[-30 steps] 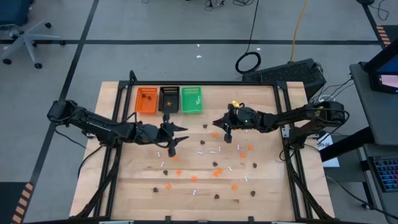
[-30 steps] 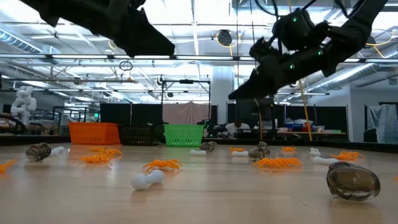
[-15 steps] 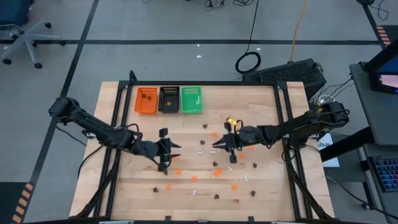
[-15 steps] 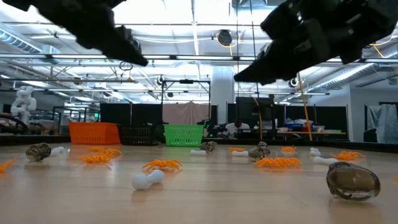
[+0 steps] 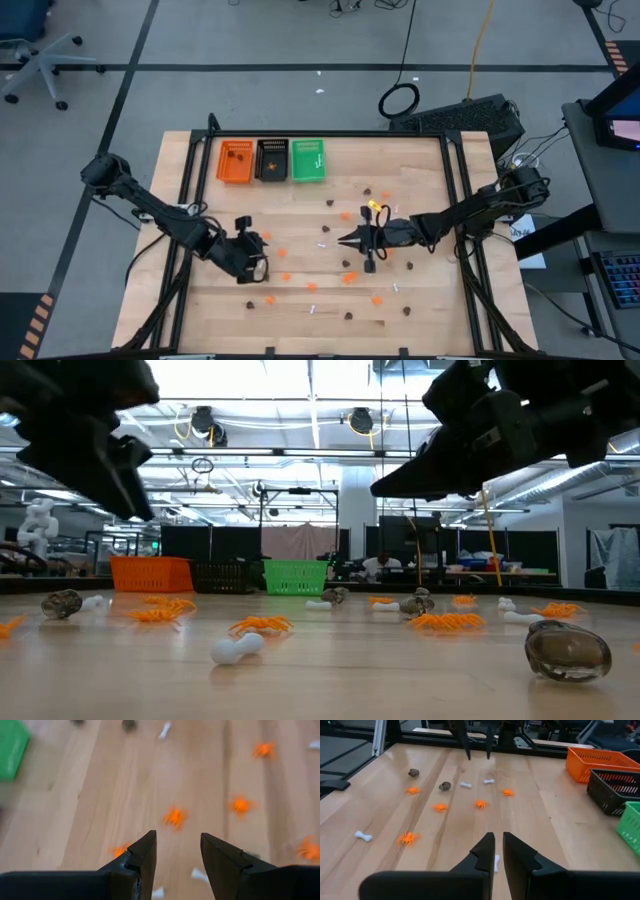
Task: Sort Halloween decoration
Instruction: Put the orange spider toy into the black bin
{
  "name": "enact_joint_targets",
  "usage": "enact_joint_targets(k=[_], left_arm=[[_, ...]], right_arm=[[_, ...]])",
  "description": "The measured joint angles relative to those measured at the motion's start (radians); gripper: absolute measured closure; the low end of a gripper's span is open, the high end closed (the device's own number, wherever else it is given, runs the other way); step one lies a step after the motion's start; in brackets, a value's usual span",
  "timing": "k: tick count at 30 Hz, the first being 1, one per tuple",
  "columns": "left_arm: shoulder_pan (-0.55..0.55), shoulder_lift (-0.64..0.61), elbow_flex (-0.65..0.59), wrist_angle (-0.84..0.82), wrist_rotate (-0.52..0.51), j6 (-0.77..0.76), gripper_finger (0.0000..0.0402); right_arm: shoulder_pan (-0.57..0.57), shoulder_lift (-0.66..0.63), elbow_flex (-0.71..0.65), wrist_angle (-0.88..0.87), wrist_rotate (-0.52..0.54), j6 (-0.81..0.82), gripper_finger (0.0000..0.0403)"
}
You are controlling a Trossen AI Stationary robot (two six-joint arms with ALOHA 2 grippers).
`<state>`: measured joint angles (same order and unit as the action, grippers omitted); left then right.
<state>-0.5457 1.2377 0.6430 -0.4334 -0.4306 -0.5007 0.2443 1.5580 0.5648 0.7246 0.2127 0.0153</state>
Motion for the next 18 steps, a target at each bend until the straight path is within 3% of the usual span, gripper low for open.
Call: enact_joint_targets(k=[10,18], left_arm=[[-0.019,0.000,-0.085,-0.034,-0.045,-0.066,0.0250],[0.022,0.000,-0.169,0.129,-0.078,-0.017,0.0250]], right_arm=[[0.000,0.071,0.000,0.070,0.000,0.010,0.0381],[0.000,0.128,0.000,0.154,0.000,0.001,0.0381]])
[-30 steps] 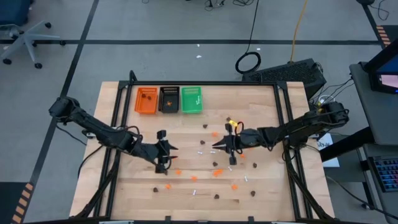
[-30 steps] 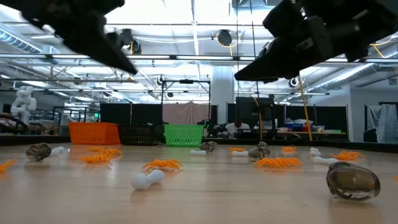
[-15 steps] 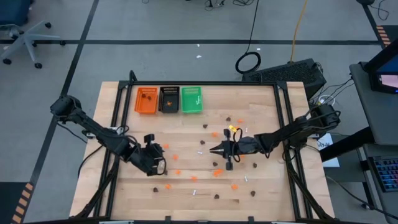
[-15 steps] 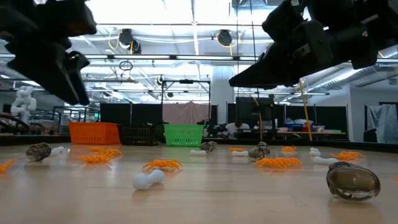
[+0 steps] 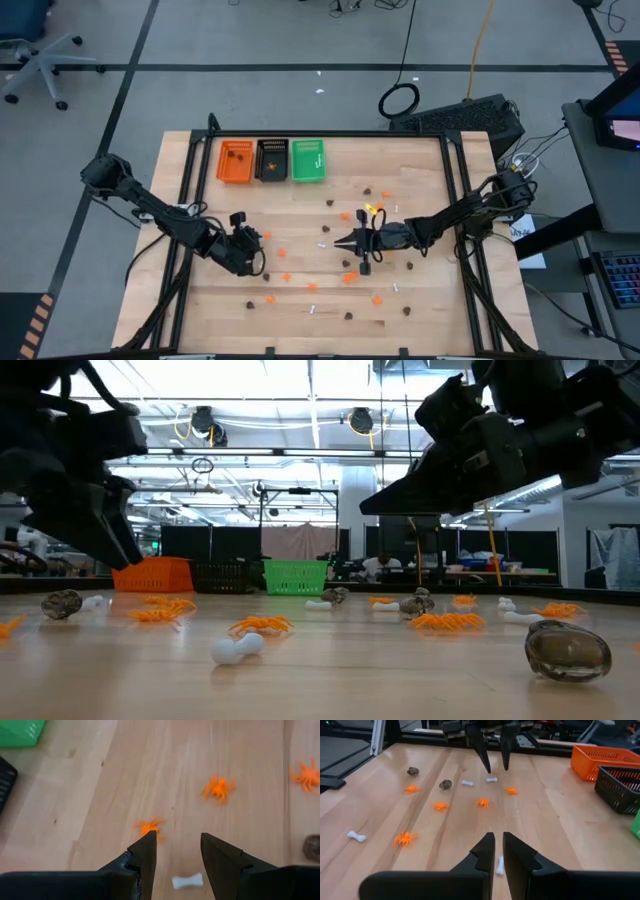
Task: Sort Halloween decoration
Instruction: Put the orange spider toy into the black bin
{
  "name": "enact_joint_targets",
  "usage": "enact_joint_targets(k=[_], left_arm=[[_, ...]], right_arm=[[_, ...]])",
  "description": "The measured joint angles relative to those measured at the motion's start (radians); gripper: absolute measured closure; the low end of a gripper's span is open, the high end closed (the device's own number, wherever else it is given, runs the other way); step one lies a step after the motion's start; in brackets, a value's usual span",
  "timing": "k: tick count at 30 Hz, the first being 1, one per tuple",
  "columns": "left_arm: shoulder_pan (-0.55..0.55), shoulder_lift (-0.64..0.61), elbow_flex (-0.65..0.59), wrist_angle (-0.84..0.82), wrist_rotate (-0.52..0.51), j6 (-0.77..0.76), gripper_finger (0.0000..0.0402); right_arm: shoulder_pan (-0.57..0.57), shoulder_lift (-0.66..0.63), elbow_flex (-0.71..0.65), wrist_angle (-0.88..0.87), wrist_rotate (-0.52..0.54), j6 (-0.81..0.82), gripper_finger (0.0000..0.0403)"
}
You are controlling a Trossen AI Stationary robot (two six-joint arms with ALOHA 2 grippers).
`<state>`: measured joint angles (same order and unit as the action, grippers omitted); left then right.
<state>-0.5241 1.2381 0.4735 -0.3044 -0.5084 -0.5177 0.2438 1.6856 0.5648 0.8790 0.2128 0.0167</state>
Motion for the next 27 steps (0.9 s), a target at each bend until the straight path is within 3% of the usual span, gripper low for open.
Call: enact_joint_targets(k=[9,19,27], left_arm=[[0.075,0.019,-0.078,0.188,-0.004,0.080,0.0250],[0.075,0.091,-0.140,0.390,0.037,0.111,0.0250],[0.075,0.161,-0.144,0.415,0.039,0.053,0.0250]], right_arm=[[-0.002,0.004,0.000,0.028,0.000,-0.002,0.0381],[0.000,0.004,0.000,0.022,0.000,0.009,0.0381],[0.000,0.004,0.000,0.023,0.000,0.009,0.0381]])
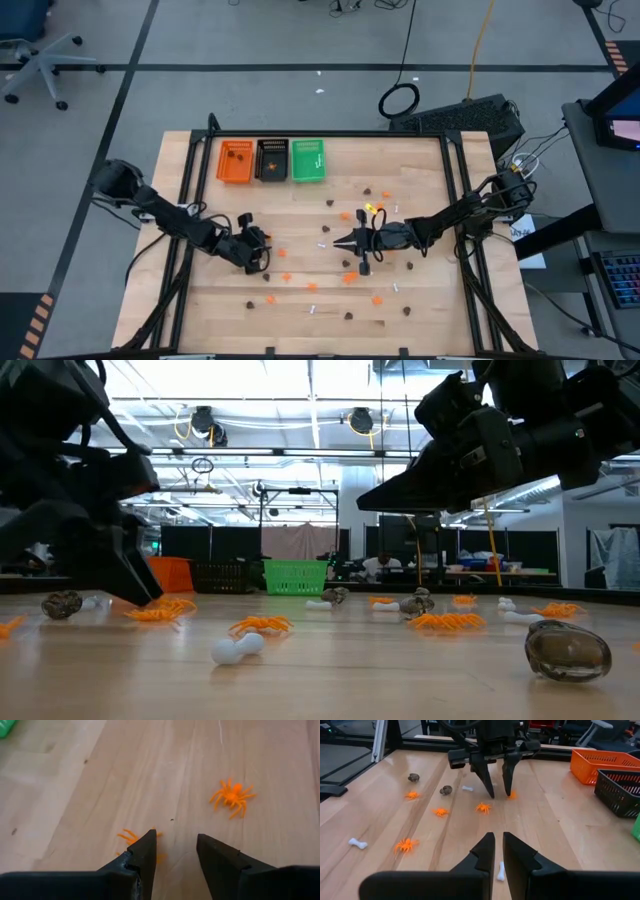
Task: Sort Halloween decoration
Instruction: Put the orange spider toy into the black bin
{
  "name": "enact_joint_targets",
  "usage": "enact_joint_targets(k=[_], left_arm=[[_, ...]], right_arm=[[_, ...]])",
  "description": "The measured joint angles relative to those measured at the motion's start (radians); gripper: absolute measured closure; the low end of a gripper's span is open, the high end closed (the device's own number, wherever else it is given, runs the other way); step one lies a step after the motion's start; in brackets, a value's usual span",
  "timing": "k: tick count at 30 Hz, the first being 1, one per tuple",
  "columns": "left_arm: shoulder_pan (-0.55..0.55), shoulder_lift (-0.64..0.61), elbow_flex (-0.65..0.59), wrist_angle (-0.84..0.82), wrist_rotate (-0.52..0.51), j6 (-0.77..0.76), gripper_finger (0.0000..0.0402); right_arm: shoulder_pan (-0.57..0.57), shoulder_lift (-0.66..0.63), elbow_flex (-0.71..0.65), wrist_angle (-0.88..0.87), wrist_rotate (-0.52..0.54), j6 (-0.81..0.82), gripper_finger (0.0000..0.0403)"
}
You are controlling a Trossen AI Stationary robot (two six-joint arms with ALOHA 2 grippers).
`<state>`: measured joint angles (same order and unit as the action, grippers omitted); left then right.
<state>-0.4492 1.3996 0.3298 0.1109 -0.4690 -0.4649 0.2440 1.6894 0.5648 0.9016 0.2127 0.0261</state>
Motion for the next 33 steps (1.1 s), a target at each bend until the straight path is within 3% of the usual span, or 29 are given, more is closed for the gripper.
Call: enact_joint_targets(k=[15,24,33], left_arm=[[0.000,0.020,0.000,-0.006,0.007,-0.030,0.0250],[-0.003,-0.015,0.023,0.056,0.008,0.060,0.0250],[-0.003,-0.075,0.023,-0.039,-0.022,0.069,0.0250]], right_arm=[[0.000,0.000,0.000,-0.001,-0.003,0.000,0.0381],[0.000,0.000,0.000,-0.018,-0.004,0.000,0.0381],[0.000,0.000,0.000,-0.016,-0.004,0.000,0.0381]])
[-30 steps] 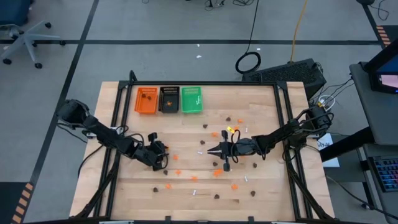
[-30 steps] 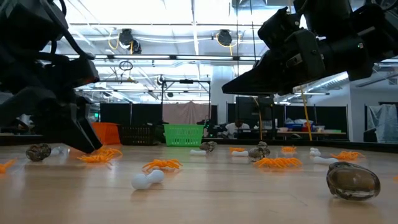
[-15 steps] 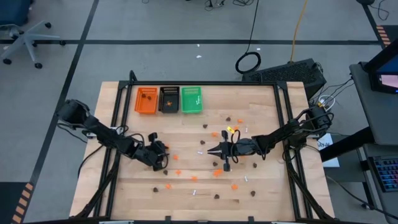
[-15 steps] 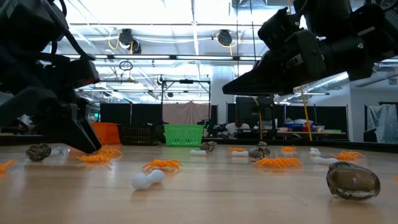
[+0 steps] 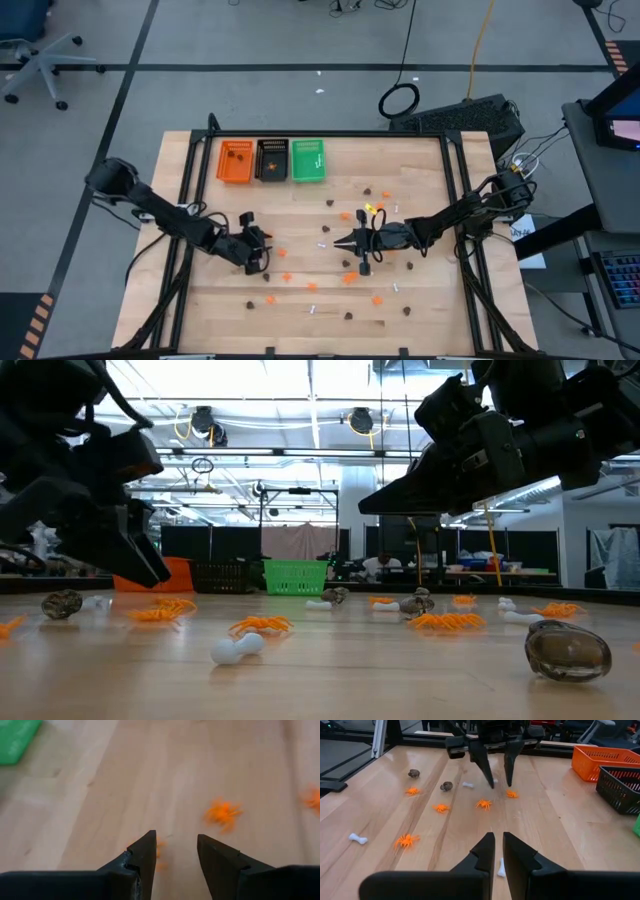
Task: Sort Halloween decoration
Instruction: Put the orange spider toy into the black bin
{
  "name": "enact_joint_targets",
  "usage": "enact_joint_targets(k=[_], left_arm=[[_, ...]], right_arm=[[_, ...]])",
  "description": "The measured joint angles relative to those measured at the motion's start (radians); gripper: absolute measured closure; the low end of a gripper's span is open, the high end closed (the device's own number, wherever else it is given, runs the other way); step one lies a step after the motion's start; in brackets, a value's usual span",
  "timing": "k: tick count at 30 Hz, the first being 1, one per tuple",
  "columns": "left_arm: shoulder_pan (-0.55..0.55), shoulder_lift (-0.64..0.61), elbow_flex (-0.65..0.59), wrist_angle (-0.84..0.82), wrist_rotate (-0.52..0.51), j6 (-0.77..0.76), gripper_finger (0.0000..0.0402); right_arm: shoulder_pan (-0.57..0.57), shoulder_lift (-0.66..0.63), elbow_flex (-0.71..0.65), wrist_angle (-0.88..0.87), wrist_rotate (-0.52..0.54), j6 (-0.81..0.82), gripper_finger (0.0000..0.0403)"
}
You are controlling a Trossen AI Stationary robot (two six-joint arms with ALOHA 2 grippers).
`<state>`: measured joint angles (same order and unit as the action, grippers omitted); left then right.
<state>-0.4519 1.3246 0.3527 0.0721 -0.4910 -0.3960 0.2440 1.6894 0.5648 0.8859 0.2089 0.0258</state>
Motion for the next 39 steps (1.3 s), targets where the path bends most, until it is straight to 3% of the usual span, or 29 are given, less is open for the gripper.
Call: enact_joint_targets(k=[5,13,19,25,29,34,39], left_arm=[[0.001,-0.016,0.000,-0.079,-0.078,-0.057,0.0249],[0.000,-0.017,0.000,-0.018,-0.050,-0.024,0.0249],[0.017,0.026,-0.031,-0.010,-0.004,-0.167,0.0249],[0.013,0.065,-0.031,0.011,-0.009,-0.189,0.0254],[0.013,0.092,-0.030,0.016,0.001,-0.162,0.0290],[0.012,0.101,-0.030,0.027,0.005,-0.122,0.0381],[0.012,0.101,-0.031,0.051,-0.019,-0.120,0.0396]], right_arm=[[0.000,0.000,0.000,0.006,0.002,-0.009,0.0381],[-0.001,0.000,0.000,0.007,0.003,-0.011,0.0381],[-0.001,0.000,0.000,0.007,0.003,-0.011,0.0381],[-0.001,0.000,0.000,0.007,0.003,-0.009,0.0381],[-0.001,0.000,0.000,0.007,0.003,-0.008,0.0381],[-0.001,0.000,0.000,0.007,0.003,-0.004,0.0381],[-0.001,0.000,0.000,0.001,0.003,-0.003,0.0381]])
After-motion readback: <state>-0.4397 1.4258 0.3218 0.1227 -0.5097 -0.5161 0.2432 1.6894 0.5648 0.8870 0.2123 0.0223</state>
